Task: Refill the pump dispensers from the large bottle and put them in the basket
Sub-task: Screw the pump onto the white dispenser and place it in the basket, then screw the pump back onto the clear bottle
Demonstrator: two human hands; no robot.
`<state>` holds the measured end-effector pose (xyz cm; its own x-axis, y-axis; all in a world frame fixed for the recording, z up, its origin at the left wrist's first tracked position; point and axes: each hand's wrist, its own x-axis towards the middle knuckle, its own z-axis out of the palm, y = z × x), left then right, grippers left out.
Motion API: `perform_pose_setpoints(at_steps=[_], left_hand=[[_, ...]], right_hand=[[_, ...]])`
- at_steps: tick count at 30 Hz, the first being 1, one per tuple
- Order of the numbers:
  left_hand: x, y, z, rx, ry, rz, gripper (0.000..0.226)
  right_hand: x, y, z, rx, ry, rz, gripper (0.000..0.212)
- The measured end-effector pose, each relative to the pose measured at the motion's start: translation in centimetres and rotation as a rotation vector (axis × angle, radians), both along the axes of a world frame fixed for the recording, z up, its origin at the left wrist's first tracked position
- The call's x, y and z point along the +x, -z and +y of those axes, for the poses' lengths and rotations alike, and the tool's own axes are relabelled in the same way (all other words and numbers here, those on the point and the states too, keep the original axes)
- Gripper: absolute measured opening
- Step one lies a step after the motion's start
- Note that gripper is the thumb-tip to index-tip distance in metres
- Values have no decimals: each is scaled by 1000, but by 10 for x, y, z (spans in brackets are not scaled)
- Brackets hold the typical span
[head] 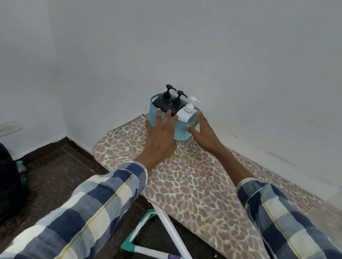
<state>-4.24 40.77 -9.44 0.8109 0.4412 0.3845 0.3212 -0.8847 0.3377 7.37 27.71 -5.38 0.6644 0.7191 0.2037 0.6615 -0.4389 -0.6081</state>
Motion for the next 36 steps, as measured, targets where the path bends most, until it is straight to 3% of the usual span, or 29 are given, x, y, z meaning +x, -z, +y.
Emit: perform_pose_setpoints(at_steps=[7,23,30,36], left_hand=[[-8,-6,-42,-12,64,34,82],[-18,-16,-237,-99,526,-322,46],[-10,-18,-318,-203,635,-239,52],[4,-22,-368,-379,666,-166,72]], right_hand=[[-24,16,-56,-54,51,-161,77],[-118,-15,-248,235,242,-575,53],[-127,-31,-337,385,463,-747,30],[-99,-18,-406,594,763,-665,16]])
